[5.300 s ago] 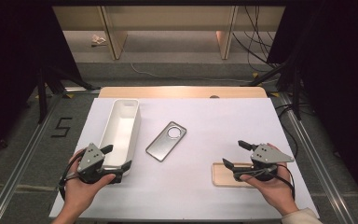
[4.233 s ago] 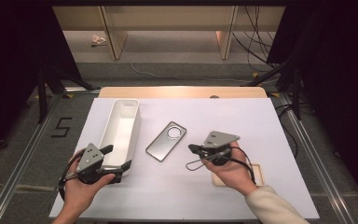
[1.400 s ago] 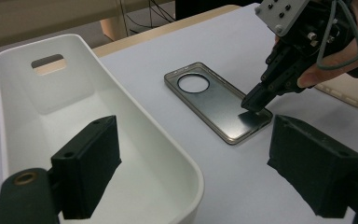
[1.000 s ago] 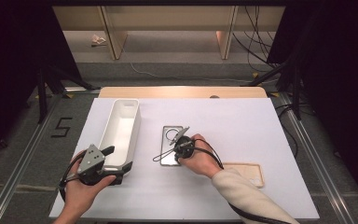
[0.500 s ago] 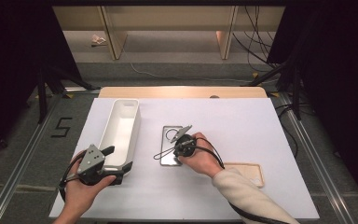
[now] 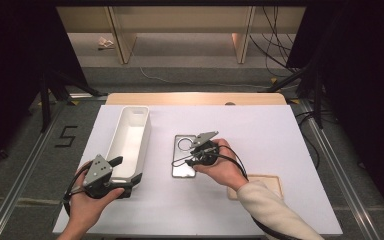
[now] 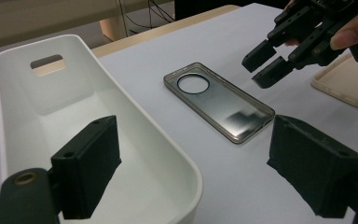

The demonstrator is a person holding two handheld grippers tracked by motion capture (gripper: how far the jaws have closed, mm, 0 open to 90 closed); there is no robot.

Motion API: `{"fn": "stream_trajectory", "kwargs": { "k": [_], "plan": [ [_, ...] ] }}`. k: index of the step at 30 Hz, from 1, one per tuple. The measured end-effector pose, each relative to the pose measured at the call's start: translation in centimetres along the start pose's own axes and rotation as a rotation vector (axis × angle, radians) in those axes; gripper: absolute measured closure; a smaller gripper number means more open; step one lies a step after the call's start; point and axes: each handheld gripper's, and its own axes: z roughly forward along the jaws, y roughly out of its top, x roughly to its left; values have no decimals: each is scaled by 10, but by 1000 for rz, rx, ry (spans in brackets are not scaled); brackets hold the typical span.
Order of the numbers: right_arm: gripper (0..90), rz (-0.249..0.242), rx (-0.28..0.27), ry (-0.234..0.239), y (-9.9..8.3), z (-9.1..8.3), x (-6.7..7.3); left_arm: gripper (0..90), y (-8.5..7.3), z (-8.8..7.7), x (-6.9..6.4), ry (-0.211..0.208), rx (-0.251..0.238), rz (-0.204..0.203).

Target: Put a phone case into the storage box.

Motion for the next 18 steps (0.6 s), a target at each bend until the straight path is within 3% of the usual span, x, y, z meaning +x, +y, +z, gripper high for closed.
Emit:
{"fn": "stream_trajectory", "kwargs": {
  "k": [6,18],
  "plan": [
    [494,-6,-28,19,-4,-7,0,157,0,0,0,0,-1,-2],
    [316,-41,-2,24,-7,-12,-1,157,-1,-1,0,-9,-6,-4]
  ]
}}
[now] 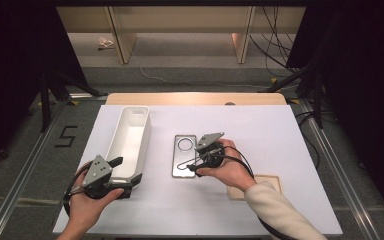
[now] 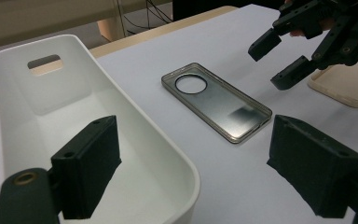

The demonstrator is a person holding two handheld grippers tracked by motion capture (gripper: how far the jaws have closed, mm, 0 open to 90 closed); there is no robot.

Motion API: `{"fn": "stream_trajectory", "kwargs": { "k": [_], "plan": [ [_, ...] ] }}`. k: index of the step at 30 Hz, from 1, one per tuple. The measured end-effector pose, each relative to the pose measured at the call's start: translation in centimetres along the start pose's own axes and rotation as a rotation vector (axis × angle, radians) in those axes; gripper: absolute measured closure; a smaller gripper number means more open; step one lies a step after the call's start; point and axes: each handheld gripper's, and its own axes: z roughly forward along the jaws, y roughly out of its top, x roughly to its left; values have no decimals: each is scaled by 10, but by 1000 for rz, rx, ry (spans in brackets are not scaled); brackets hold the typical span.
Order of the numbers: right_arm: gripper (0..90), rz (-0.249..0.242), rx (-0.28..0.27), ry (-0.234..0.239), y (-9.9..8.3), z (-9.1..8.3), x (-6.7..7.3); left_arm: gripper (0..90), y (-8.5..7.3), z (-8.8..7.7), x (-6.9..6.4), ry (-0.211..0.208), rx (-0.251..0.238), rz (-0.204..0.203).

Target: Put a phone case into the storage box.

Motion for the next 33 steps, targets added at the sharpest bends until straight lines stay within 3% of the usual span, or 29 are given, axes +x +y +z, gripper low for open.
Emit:
{"fn": "stream_trajectory", "kwargs": {
  "k": [17,33],
  "plan": [
    [258,-26,-5,-11,1,-5,1,157,-1,0,-1,-11,4,1],
    [237,0,-14,-29,-9,-14,-2,158,0,1,-2,-12,4,6]
  ]
}}
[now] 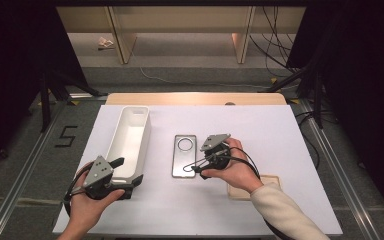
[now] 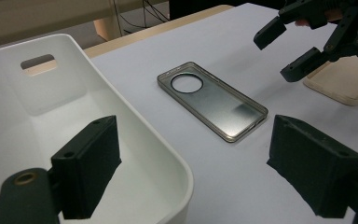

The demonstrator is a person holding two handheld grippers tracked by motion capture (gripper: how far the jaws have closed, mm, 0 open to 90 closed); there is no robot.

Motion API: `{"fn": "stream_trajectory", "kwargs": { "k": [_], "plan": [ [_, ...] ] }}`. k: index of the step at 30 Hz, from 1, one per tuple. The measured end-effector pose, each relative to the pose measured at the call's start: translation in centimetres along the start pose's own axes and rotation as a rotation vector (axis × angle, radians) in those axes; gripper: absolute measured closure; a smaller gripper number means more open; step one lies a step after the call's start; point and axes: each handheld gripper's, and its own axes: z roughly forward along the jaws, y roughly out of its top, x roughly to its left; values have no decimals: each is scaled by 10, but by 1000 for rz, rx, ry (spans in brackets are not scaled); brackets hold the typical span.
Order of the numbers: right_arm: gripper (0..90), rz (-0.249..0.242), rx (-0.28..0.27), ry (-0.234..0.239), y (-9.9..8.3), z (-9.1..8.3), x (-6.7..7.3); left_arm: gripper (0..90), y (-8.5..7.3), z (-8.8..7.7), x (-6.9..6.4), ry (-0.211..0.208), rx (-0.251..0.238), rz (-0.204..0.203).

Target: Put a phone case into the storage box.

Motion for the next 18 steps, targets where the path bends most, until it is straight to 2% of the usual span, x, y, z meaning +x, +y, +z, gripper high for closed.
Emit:
{"fn": "stream_trajectory", "kwargs": {
  "k": [14,18],
  "plan": [
    [244,-18,7,10,1,2,2,157,0,0,0,-1,1,2],
    [280,-96,38,18,4,5,5,157,0,1,1,-1,2,0]
  ]
}}
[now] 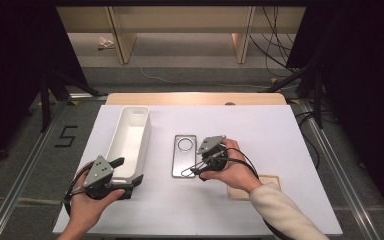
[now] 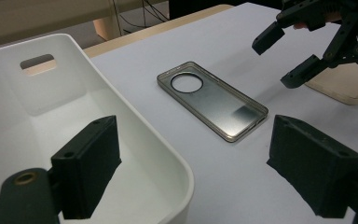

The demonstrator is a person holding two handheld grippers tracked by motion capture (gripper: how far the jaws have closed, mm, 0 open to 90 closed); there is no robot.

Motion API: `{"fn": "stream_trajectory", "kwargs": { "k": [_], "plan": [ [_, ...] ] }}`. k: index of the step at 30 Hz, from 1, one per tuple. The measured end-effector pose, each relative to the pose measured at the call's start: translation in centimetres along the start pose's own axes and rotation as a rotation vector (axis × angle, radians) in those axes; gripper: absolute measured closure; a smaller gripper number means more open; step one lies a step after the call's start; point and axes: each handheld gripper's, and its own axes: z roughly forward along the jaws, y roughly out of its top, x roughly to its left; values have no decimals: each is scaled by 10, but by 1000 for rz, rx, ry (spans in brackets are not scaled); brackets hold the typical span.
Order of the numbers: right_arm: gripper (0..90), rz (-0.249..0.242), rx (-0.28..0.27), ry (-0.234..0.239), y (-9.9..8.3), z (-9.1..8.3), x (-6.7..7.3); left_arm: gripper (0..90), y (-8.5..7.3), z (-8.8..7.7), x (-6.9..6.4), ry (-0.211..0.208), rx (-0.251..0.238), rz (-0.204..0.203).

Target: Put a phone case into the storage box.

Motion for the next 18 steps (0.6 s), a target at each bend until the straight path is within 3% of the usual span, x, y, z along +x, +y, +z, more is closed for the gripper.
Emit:
{"fn": "stream_trajectory", "kwargs": {
  "k": [6,18],
  "plan": [
    [315,-94,62,46,6,10,8,158,0,1,-1,-3,2,5],
    [332,-220,216,64,16,32,17,157,2,2,-5,-7,3,13]
  ]
}}
